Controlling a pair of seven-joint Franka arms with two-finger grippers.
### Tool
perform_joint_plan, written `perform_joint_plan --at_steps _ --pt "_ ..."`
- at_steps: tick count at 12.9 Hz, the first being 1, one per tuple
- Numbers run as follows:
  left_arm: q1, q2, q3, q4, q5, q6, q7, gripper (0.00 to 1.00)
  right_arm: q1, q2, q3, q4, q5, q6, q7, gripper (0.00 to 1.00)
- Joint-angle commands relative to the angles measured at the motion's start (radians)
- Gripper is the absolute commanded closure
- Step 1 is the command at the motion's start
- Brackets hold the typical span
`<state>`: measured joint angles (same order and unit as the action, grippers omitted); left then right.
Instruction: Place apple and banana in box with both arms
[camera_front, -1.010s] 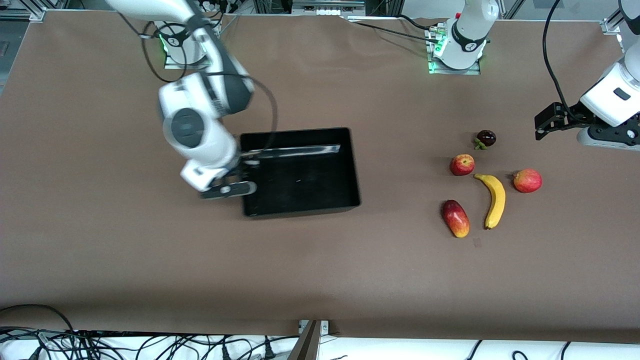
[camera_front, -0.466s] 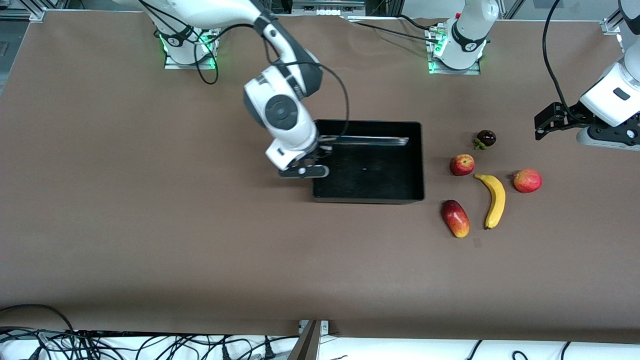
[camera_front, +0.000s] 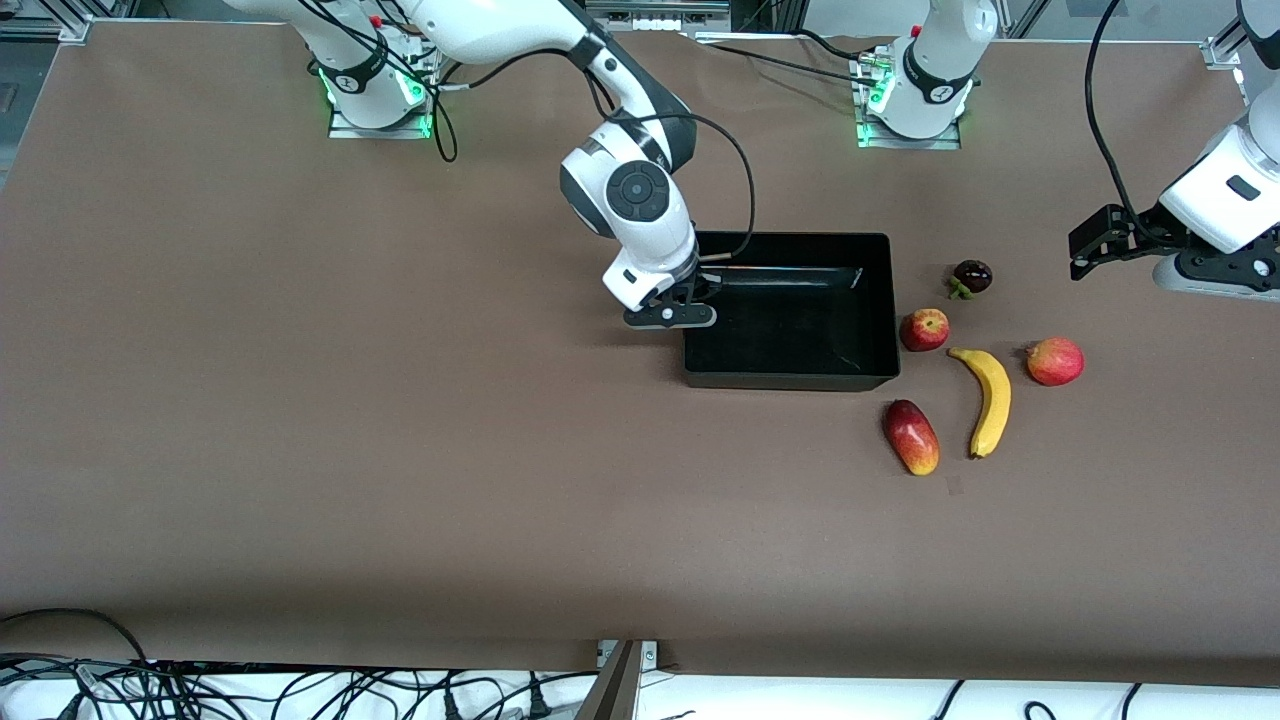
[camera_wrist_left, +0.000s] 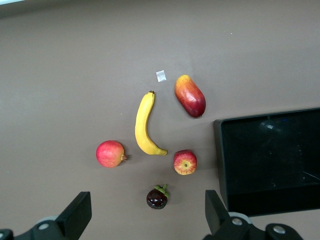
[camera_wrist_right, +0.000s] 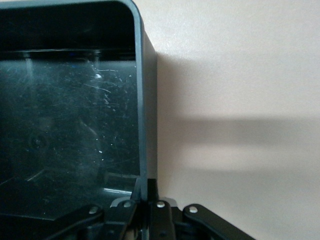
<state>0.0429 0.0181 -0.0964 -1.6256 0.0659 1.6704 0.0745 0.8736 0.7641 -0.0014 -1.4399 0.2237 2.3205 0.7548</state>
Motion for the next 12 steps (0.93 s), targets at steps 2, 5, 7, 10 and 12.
perform_joint_plan --at_steps 2,5,7,10,12 --pt "-0.001 -0.017 -0.003 -0.002 0.023 -0.012 -0.004 0.00 0.008 0.027 -0.009 0.035 -0.035 0.022 -0.003 1.00" --pt "0.003 0.003 -0.003 0.038 0.014 -0.052 -0.005 0.00 0.008 0.026 -0.009 0.035 -0.044 0.022 -0.006 0.35" --pt "-0.003 0.026 -0.003 0.038 0.014 -0.075 -0.001 0.00 0.007 0.014 -0.011 0.036 -0.044 0.013 -0.008 0.00" --pt "-0.008 0.118 -0.003 0.030 0.023 -0.100 0.030 0.00 -0.005 -0.077 -0.038 0.036 -0.046 -0.087 -0.014 0.00" --pt "0.000 0.193 -0.003 0.033 0.023 -0.100 0.254 0.00 -0.007 -0.173 -0.133 0.036 -0.046 -0.203 -0.060 0.00"
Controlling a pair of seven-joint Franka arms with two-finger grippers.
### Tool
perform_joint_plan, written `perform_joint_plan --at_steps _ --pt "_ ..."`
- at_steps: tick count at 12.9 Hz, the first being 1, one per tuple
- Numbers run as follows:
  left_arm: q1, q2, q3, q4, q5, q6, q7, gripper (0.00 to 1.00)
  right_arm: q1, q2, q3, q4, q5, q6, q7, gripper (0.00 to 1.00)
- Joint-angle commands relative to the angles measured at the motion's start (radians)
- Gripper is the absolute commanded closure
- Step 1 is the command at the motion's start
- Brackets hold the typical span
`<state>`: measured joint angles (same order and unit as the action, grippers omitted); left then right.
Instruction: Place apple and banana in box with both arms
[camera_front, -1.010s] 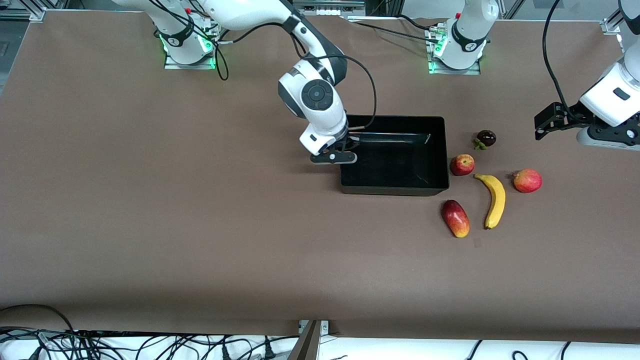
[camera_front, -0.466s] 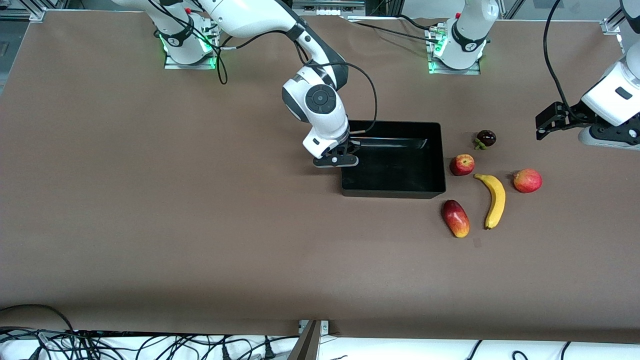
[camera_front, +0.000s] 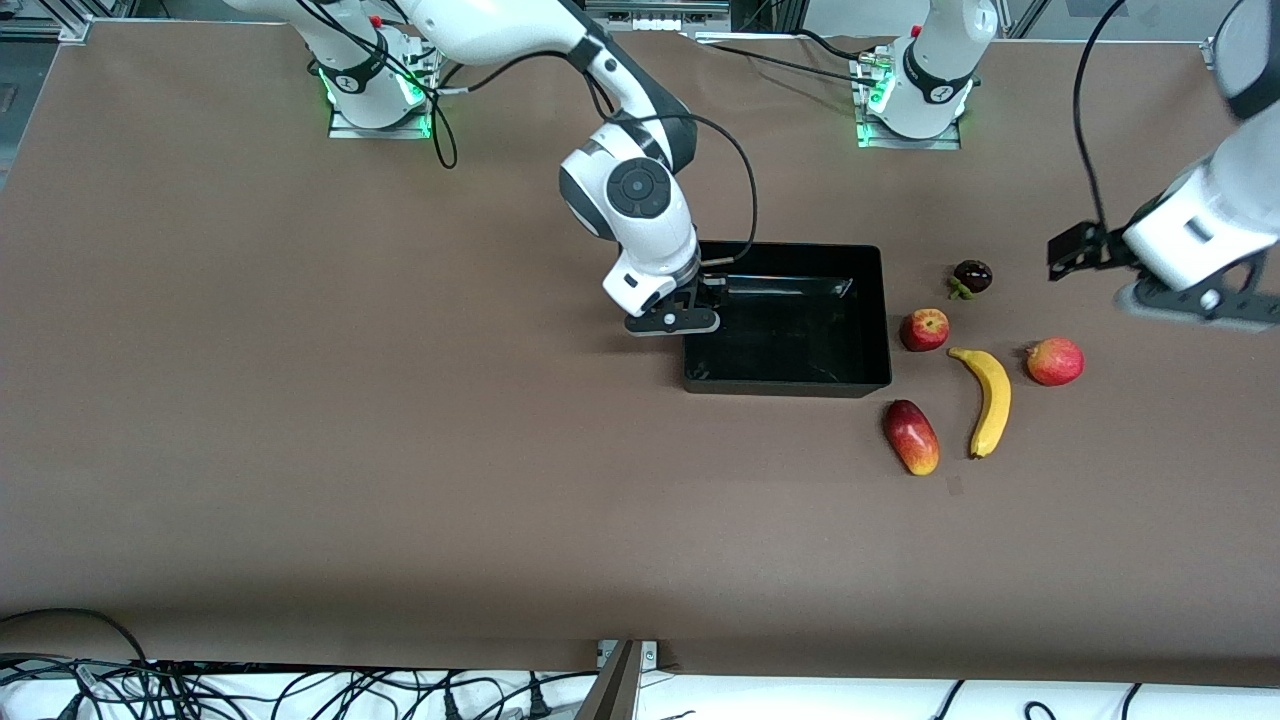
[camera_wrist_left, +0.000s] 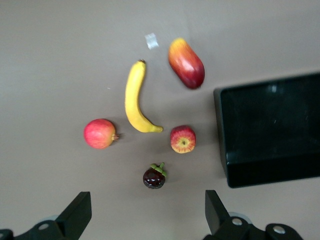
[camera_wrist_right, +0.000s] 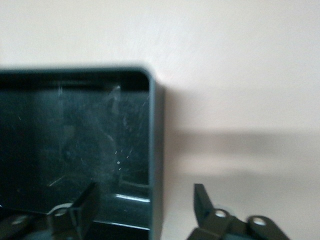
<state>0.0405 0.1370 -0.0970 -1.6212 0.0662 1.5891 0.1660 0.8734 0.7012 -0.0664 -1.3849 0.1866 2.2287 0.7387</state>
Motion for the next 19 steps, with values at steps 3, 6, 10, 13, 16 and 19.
perform_joint_plan --at_steps 3,6,10,13,16,19 --pt "0.010 0.141 -0.003 0.008 0.017 0.014 0.412 0.00 -0.019 -0.210 -0.251 -0.019 0.023 -0.295 -0.226 0.00" --pt "-0.001 0.133 -0.004 -0.165 0.018 0.231 0.568 0.00 -0.065 -0.307 -0.341 -0.022 0.085 -0.455 -0.389 0.00" --pt "0.007 0.122 -0.038 -0.372 0.050 0.484 0.688 0.00 -0.065 -0.417 -0.492 -0.060 0.085 -0.605 -0.553 0.00" --pt "0.002 0.119 -0.055 -0.533 0.053 0.638 0.704 0.00 -0.065 -0.500 -0.549 -0.126 0.068 -0.633 -0.610 0.00" --pt "0.002 0.087 -0.084 -0.693 0.052 0.780 0.702 0.00 -0.063 -0.542 -0.575 -0.158 0.019 -0.649 -0.653 0.00" --pt "0.012 0.095 -0.089 -0.741 0.061 0.864 0.704 0.00 -0.187 -0.559 -0.482 -0.158 -0.012 -0.667 -0.695 0.00"
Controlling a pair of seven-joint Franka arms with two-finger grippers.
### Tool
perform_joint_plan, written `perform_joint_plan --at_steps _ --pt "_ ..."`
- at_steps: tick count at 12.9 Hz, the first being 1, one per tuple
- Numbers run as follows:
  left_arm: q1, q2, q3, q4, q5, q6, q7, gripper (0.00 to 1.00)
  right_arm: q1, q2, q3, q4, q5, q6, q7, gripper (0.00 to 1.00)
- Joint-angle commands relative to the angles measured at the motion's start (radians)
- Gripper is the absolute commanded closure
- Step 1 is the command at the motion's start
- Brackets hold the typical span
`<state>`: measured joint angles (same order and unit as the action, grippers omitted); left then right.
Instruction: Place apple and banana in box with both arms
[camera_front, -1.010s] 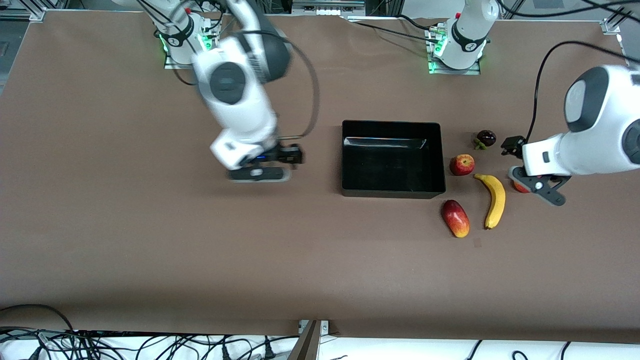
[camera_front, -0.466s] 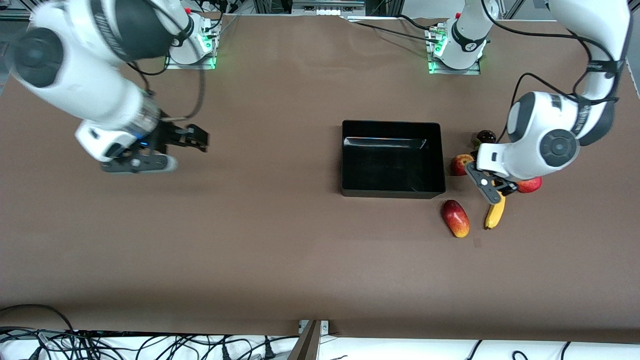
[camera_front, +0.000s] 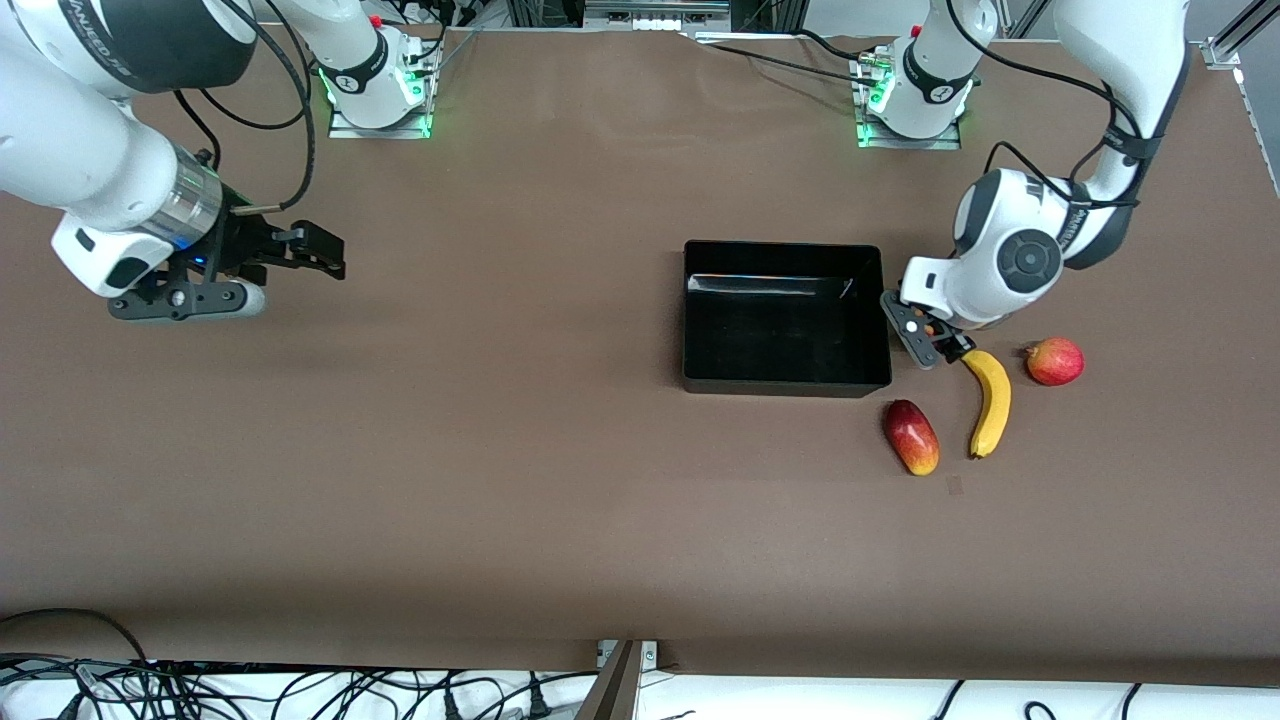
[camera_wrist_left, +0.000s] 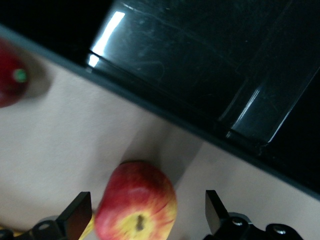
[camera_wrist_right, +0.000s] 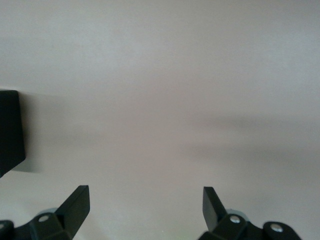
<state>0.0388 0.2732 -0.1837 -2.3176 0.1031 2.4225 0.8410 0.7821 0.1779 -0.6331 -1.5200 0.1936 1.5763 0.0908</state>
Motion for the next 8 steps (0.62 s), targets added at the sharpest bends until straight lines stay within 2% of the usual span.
perform_joint_plan --at_steps 1,2,4,7,8 --pt "0.015 -0.045 -0.002 -0.052 0.059 0.050 0.029 0.00 -0.219 -0.050 0.198 -0.023 -0.037 -0.015 -0.062 0.00" --pt "0.016 -0.042 -0.002 -0.054 0.104 0.067 0.027 0.00 -0.321 -0.057 0.313 -0.025 -0.068 -0.018 -0.062 0.00" --pt "0.016 -0.035 0.000 -0.060 0.118 0.084 0.027 0.00 -0.488 -0.080 0.474 -0.035 -0.095 -0.027 -0.062 0.00" --pt "0.018 -0.020 0.000 -0.063 0.162 0.099 0.027 0.00 -0.720 -0.130 0.701 -0.084 -0.138 -0.021 -0.062 0.00" --pt "0.020 -0.008 0.000 -0.060 0.178 0.101 0.027 0.00 -0.754 -0.147 0.733 -0.101 -0.146 -0.016 -0.063 0.00"
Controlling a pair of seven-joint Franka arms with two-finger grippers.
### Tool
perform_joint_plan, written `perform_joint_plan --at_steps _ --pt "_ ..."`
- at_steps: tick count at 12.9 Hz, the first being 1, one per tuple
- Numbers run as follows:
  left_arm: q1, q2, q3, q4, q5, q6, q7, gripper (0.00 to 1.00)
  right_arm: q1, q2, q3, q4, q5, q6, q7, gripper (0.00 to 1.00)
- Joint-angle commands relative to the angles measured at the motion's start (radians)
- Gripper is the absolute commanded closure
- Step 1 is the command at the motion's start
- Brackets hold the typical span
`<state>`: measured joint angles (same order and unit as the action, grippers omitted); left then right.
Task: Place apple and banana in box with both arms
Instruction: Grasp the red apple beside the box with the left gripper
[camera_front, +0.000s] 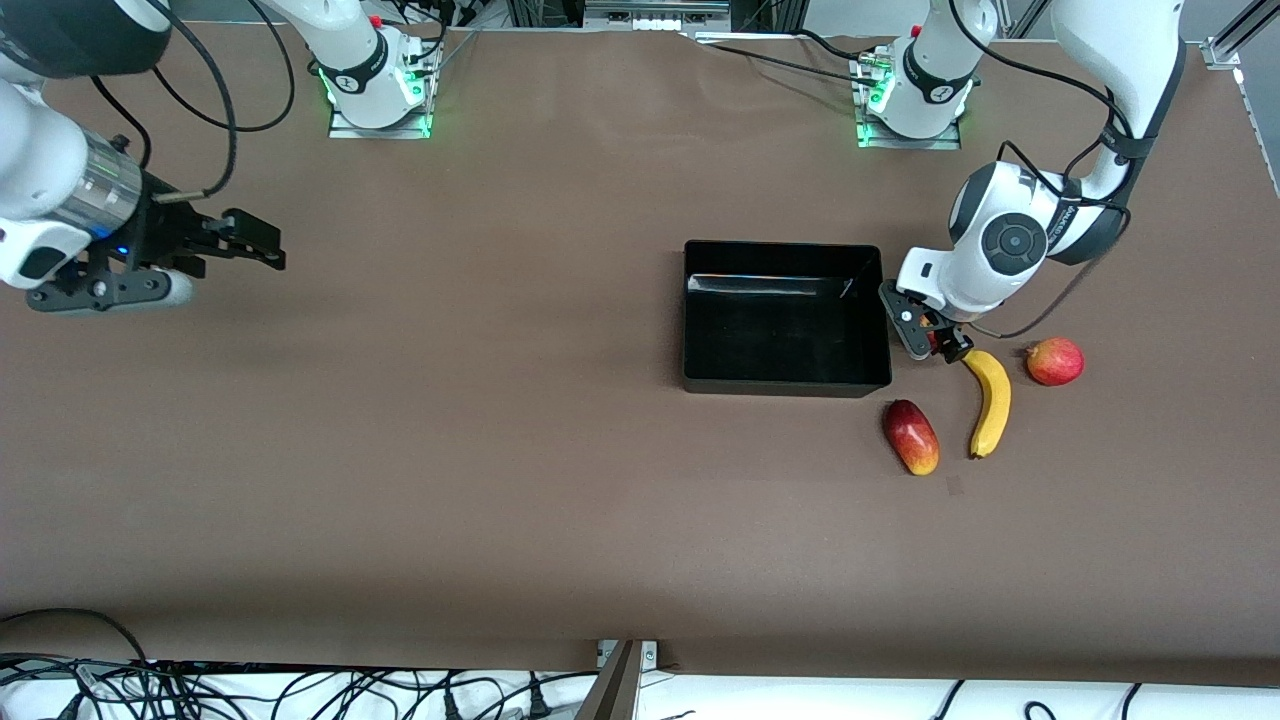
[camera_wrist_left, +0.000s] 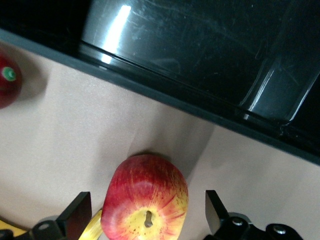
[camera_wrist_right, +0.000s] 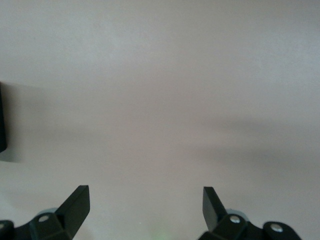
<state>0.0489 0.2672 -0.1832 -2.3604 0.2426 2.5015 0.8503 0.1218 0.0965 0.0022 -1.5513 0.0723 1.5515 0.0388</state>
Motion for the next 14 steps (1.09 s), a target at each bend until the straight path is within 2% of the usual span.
perform_joint_plan --at_steps 1,2,3,4,6,8,9,11,13,14 --pt "0.015 0.000 -0.001 -0.016 0.041 0.022 0.018 0.00 -0.094 -0.081 0.096 -0.085 -0.026 0.012 -0.010 0.00" --pt "0.014 0.000 -0.001 -0.014 0.059 0.019 0.019 0.21 -0.094 -0.081 0.096 -0.082 -0.034 0.013 -0.011 0.00" --pt "0.012 0.001 -0.002 -0.011 0.095 0.011 0.018 0.61 -0.094 -0.080 0.096 -0.076 -0.055 0.015 -0.011 0.00" --pt "0.002 0.004 -0.002 -0.004 0.115 0.004 0.013 0.79 -0.093 -0.077 0.096 -0.072 -0.068 0.016 -0.011 0.00" --pt "0.005 -0.011 -0.002 0.001 0.115 -0.012 0.007 0.82 -0.094 -0.069 0.094 -0.059 -0.069 0.018 -0.011 0.00" --pt "0.003 -0.042 -0.007 0.074 0.103 -0.140 0.003 0.82 -0.097 -0.069 0.087 -0.058 -0.069 0.030 -0.011 0.00" --pt "0.003 -0.052 -0.030 0.140 0.081 -0.244 0.003 0.82 -0.097 -0.069 0.079 -0.056 -0.066 0.028 -0.001 0.00" --pt "0.002 -0.049 -0.099 0.331 -0.003 -0.515 -0.025 0.82 -0.097 -0.060 0.079 -0.024 -0.071 0.018 -0.008 0.00" --pt "-0.026 -0.019 -0.160 0.513 -0.049 -0.733 -0.202 0.81 -0.097 -0.060 0.079 -0.021 -0.095 0.019 -0.008 0.00" --pt "-0.046 -0.010 -0.188 0.551 -0.061 -0.777 -0.320 0.81 -0.096 -0.058 0.081 -0.021 -0.103 0.019 -0.004 0.00"
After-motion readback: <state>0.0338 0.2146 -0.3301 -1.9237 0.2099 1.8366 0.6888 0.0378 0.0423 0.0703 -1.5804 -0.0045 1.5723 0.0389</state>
